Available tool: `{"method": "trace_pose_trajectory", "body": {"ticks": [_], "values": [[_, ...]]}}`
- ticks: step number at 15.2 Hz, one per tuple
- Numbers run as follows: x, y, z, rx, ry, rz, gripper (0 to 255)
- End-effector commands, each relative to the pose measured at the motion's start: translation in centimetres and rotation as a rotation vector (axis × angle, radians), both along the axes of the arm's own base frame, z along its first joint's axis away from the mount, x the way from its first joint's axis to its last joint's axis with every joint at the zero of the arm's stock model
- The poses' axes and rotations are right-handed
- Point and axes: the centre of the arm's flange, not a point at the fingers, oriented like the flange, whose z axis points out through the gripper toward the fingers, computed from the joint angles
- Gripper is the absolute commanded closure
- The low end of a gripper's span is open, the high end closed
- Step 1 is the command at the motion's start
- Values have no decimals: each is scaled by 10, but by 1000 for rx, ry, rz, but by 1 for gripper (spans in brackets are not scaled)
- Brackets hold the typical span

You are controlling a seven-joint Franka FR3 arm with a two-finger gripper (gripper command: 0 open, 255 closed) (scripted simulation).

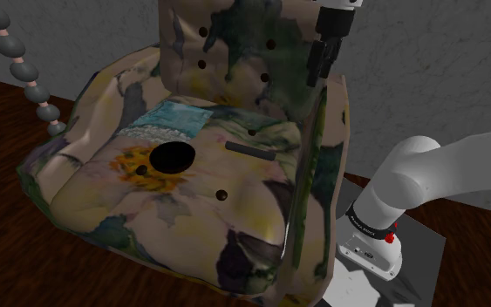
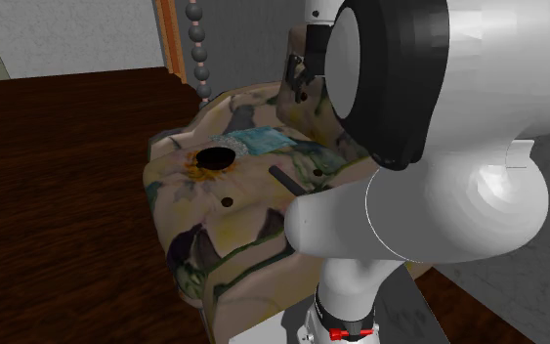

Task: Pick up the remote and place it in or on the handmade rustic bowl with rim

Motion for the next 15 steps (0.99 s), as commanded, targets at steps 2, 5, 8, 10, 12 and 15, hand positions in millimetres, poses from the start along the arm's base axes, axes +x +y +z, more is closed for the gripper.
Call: {"method": "trace_pose_trajectory", "body": {"ticks": [2,5,8,10,12,15], "values": [[6,3,-11,-4,-4,11,0],[25,13,-44,-18,-15,43,0],[43,23,-77,-31,-26,76,0],[55,29,-100,-39,-34,98,0],[68,36,-122,-48,-42,119,0],[86,46,-154,-61,-53,152,0]]}}
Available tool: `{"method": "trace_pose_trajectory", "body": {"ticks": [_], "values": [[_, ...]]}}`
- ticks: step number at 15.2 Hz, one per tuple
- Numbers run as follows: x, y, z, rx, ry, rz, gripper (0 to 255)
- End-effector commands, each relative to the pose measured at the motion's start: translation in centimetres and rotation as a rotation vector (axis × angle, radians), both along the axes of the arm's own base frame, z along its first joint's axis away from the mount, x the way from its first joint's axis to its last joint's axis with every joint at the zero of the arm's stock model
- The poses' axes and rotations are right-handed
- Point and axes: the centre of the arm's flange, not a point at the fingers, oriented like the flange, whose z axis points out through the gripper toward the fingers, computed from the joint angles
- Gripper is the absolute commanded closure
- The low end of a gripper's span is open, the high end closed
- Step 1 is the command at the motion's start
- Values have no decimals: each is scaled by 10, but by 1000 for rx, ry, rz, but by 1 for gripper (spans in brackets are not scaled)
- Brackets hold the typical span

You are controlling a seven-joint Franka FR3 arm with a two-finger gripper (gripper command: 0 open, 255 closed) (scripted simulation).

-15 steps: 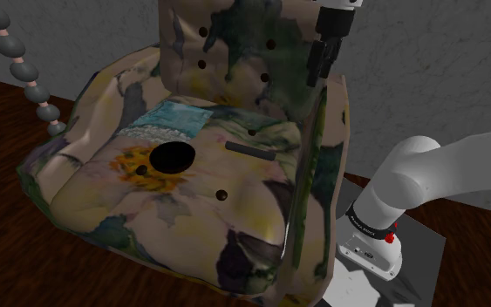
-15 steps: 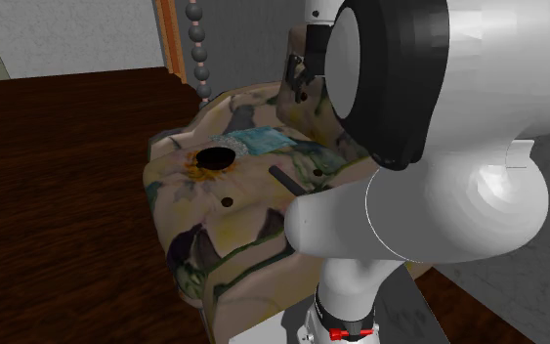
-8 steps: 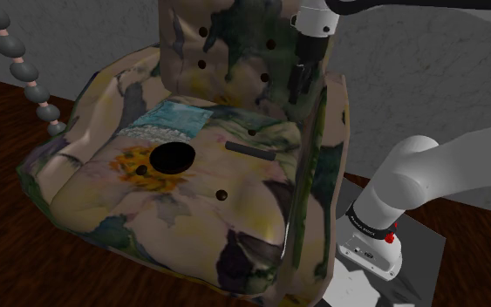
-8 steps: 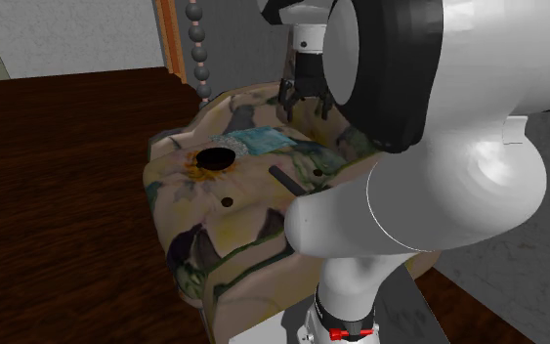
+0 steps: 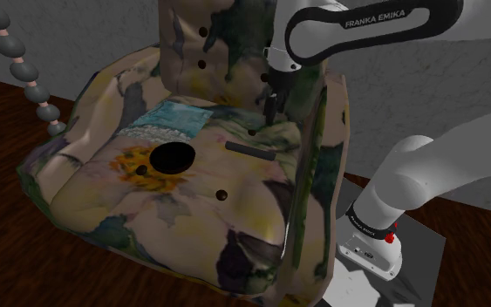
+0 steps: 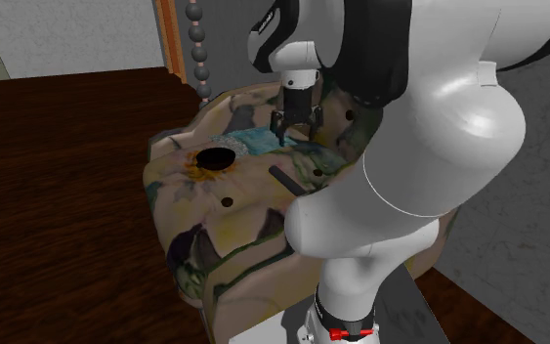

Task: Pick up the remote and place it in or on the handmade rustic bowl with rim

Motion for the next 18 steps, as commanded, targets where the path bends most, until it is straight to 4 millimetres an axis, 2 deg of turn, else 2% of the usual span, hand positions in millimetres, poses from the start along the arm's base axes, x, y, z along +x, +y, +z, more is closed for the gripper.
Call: {"method": "trace_pose_trajectory", "body": {"ticks": [1,10,11,18], "values": [[14,8,-21,-8,-10,23,0],[69,40,-119,-47,-44,120,0],[70,40,-120,-48,-45,121,0],[72,37,-160,-48,-45,121,0]]}}
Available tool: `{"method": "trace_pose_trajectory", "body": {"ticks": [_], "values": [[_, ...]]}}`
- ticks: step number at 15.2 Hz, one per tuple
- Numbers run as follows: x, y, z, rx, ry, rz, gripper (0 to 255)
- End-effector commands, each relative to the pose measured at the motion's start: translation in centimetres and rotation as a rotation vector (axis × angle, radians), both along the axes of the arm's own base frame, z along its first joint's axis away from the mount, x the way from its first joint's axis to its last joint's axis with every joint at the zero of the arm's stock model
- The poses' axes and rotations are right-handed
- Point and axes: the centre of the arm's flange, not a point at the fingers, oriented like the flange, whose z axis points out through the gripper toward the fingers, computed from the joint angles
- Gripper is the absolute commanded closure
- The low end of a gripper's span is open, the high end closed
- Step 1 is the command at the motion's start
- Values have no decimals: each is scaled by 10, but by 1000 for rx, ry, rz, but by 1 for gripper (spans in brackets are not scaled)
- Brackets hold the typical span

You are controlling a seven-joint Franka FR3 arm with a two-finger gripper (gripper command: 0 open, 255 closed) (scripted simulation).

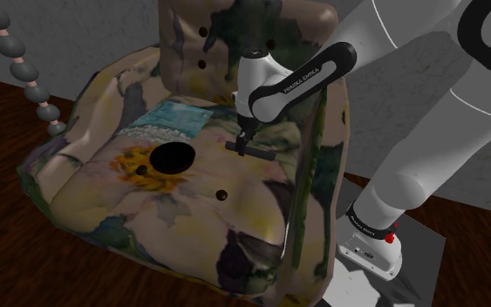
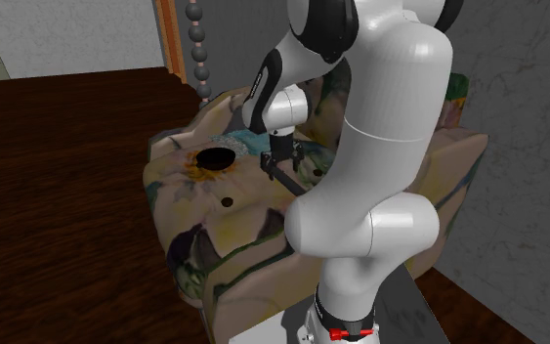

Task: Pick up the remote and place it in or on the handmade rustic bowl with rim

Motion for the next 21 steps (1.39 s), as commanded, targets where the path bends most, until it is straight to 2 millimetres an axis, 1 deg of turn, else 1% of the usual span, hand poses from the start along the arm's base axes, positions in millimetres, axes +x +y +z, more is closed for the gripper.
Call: {"method": "trace_pose_trajectory", "body": {"ticks": [1,8,9,18,21], "values": [[2,0,-7,0,-1,0,0],[2,0,-7,0,-1,0,0],[2,0,-7,0,-1,0,255],[2,0,-7,0,-1,0,255],[2,0,9,0,-1,0,255]]}}
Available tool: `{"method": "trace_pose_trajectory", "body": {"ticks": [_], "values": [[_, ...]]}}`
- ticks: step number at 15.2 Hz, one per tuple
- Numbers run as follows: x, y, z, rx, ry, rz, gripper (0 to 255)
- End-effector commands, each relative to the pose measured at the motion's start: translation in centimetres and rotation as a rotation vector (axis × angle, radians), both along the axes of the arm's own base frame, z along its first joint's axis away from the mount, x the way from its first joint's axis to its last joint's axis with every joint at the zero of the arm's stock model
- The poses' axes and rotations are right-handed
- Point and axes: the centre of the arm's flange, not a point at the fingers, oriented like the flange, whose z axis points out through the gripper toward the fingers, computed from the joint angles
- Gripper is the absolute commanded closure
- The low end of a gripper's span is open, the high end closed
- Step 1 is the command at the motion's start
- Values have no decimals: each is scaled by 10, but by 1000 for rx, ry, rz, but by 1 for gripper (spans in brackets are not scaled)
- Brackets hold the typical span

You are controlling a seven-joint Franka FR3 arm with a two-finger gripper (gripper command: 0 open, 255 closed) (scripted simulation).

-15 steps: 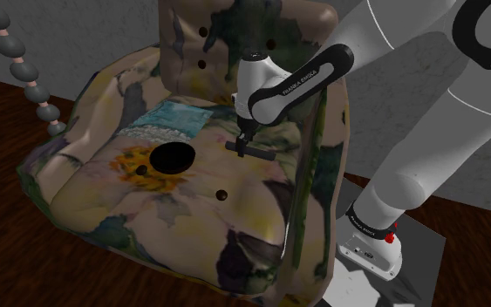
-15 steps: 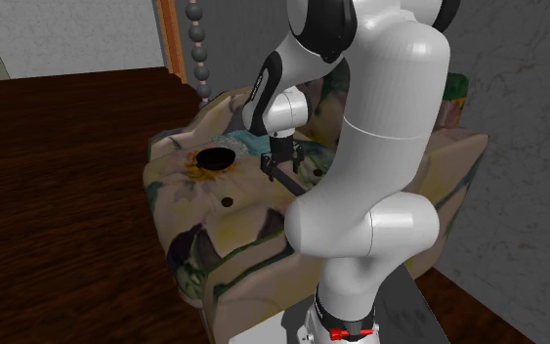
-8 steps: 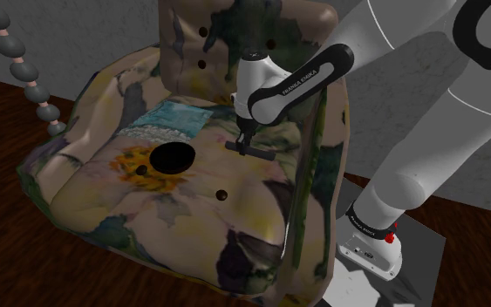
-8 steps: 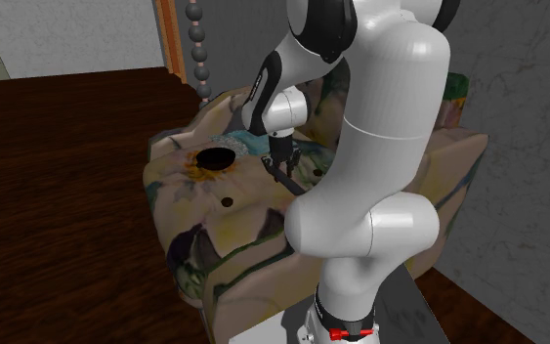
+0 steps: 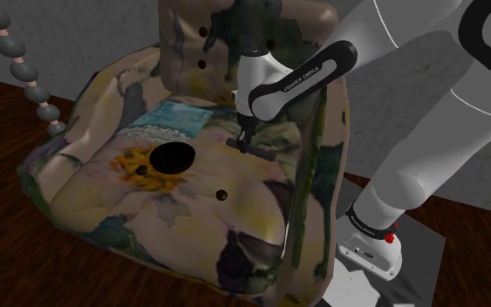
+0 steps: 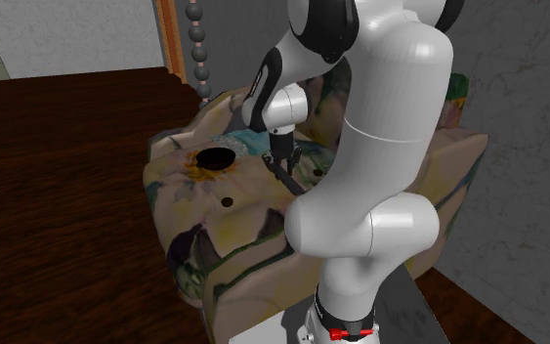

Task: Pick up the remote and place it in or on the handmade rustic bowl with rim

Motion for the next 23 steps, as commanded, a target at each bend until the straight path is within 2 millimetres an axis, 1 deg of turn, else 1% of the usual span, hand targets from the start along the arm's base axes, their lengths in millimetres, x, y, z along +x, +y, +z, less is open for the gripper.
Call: {"method": "trace_pose_trajectory", "body": {"ticks": [1,20,21,23], "values": [[0,0,10,0,0,0,255],[0,0,111,0,0,0,255],[0,0,112,0,0,0,255],[11,24,111,0,0,0,255]]}}
